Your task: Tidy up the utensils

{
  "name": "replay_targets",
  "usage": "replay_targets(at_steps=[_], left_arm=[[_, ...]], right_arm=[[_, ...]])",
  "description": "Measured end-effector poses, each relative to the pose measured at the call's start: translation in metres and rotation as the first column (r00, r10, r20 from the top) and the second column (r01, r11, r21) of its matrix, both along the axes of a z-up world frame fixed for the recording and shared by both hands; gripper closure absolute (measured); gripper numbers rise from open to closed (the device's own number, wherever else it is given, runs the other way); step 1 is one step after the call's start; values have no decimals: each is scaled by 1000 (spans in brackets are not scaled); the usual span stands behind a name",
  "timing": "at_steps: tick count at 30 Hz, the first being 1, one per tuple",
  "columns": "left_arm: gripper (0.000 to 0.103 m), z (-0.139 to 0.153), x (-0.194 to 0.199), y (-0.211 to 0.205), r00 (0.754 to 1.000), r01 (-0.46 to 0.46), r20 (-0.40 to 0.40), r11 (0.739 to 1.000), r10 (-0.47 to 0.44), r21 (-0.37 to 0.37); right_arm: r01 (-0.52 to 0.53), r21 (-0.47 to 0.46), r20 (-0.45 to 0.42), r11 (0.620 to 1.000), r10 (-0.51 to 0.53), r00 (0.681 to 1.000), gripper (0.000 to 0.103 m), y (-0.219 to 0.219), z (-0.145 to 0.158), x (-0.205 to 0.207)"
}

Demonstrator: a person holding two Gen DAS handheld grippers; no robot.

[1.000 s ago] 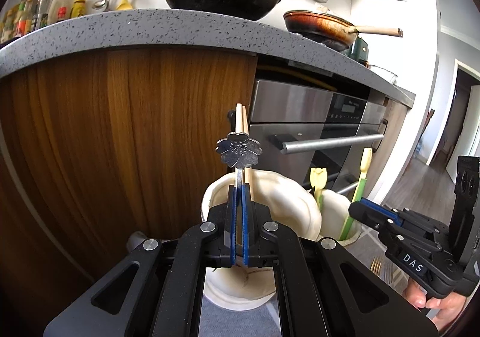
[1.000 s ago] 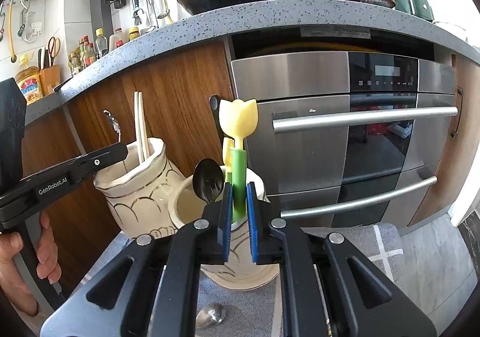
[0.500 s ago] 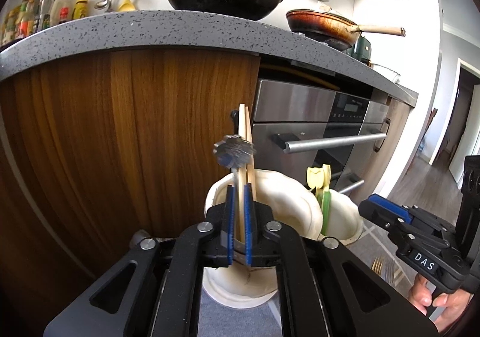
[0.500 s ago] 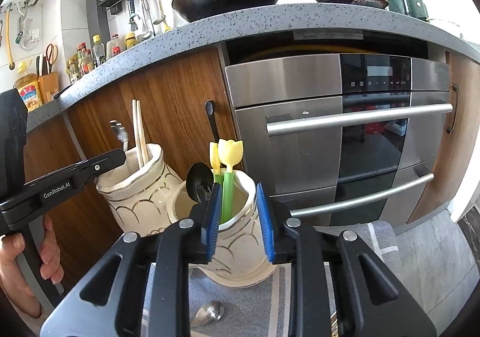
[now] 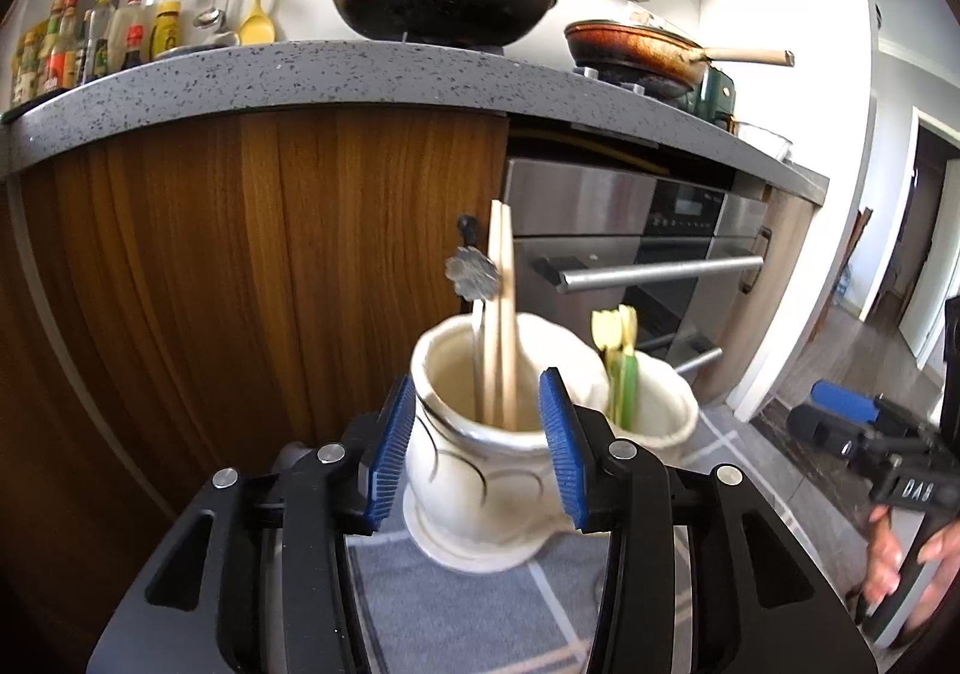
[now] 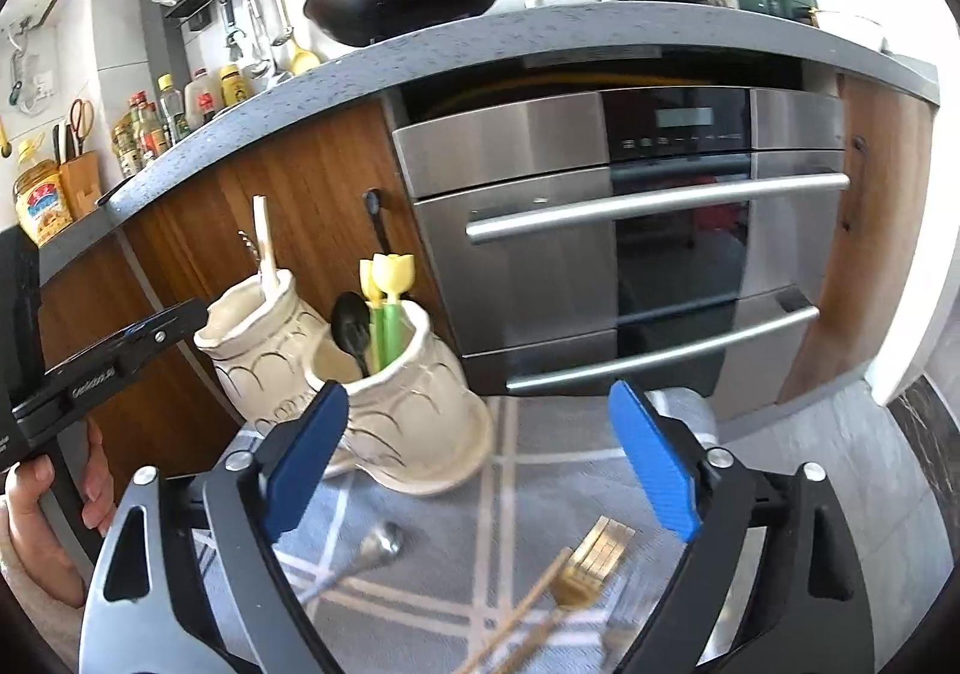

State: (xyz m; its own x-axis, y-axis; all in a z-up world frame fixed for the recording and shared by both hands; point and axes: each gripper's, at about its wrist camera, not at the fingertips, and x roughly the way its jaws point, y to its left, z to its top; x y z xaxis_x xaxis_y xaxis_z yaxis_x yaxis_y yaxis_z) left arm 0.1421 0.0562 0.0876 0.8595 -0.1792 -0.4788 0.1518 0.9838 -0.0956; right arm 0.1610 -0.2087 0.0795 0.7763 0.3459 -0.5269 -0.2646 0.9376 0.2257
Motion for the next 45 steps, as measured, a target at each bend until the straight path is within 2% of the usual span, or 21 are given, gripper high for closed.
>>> replay_targets(at_steps=[4, 5, 11, 17, 23, 25, 28, 30, 35, 42, 45], left_arm=[[25, 0, -16, -5, 1000, 6, 14, 1000, -7, 24], [23, -1, -20, -5, 1000, 11, 18, 1000, -11, 26], [20, -14, -42, -8, 999, 35, -31, 999, -34, 35], [20, -43, -60, -1, 993, 41, -110, 999, -37, 34], [18, -72, -69, 5, 986, 37, -164, 999, -31, 34], [18, -80, -71, 6, 986, 35, -164, 998, -26, 52], [18, -88, -70, 9, 984, 36, -174, 998, -28, 43], [18, -92, -70, 12, 982, 40, -185, 999, -35, 21], [18, -95, -71, 10, 983, 58, -177, 998, -53, 24], [18, -98, -68, 8, 980, 75, -186, 997, -72, 9], [18, -97, -67, 9, 980, 79, -186, 997, -78, -3]], right_arm=[[18, 4, -11, 1000, -18, 1000, 5, -16, 3, -11], [21, 8, -15, 1000, -21, 1000, 6, -19, 3, -13], [16, -29, -59, 999, -18, 998, 6, -17, -10, -27], [-63, -72, -137, 995, 53, 989, 6, 18, -43, -38], [-114, -102, -161, 988, 97, 982, 7, 48, -67, -39], [-125, -123, -168, 985, 103, 980, 10, 58, -74, -35], [-146, -132, -187, 980, 120, 975, 21, 68, -86, -27], [-154, -140, -210, 978, 123, 970, 34, 73, -94, -21], [-176, -139, -257, 974, 136, 957, 49, 83, -107, -10], [-214, -141, -278, 967, 168, 946, 62, 95, -111, -4], [-219, -128, -296, 967, 173, 939, 64, 97, -113, 2]])
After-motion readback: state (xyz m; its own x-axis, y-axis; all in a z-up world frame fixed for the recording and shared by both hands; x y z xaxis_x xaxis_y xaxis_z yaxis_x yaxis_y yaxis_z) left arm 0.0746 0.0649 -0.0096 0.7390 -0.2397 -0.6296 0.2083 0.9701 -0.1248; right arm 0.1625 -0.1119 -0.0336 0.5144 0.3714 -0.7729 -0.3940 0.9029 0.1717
